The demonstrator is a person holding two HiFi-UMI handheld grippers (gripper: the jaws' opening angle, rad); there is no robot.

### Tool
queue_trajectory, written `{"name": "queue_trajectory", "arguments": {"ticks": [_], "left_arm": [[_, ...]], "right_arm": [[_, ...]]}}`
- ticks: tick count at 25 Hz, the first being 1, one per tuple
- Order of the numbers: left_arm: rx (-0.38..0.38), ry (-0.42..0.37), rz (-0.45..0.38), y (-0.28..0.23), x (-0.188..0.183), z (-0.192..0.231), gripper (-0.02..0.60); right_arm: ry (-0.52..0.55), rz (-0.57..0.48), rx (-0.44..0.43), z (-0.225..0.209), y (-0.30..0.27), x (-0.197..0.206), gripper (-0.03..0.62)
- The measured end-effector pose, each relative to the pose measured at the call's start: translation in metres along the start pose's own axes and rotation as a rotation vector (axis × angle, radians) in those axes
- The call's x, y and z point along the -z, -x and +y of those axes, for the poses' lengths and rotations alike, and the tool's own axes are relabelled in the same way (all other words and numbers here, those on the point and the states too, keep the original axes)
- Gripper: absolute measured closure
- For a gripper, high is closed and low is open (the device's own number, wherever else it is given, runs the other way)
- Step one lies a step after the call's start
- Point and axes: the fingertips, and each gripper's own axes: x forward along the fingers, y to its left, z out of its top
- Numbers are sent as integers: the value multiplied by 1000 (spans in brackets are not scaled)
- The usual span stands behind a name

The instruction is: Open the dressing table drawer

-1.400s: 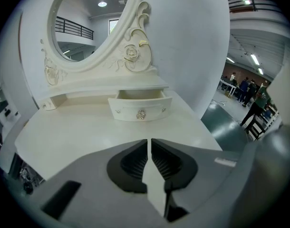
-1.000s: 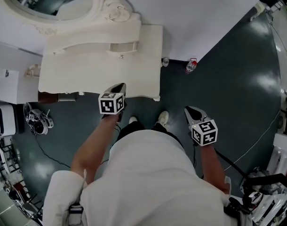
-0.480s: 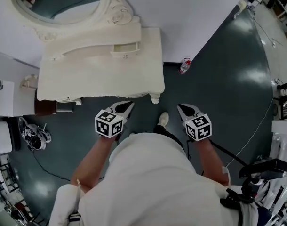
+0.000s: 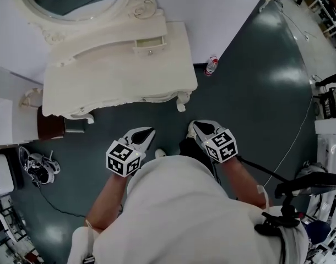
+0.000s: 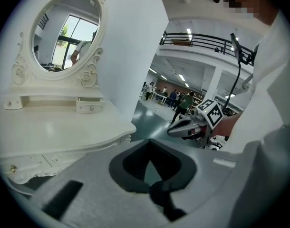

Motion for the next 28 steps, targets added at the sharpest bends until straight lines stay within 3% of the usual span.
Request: {"name": "queue_trajectory", "arguments": {"ticks": [10, 28], "left_arm": [[4, -9, -28, 44, 31, -3, 578], [17, 10, -30, 62, 43, 12, 578]], "right_arm": [[63, 9, -32, 63, -16, 7, 595], [117, 29, -41, 93, -33, -5, 595]]}}
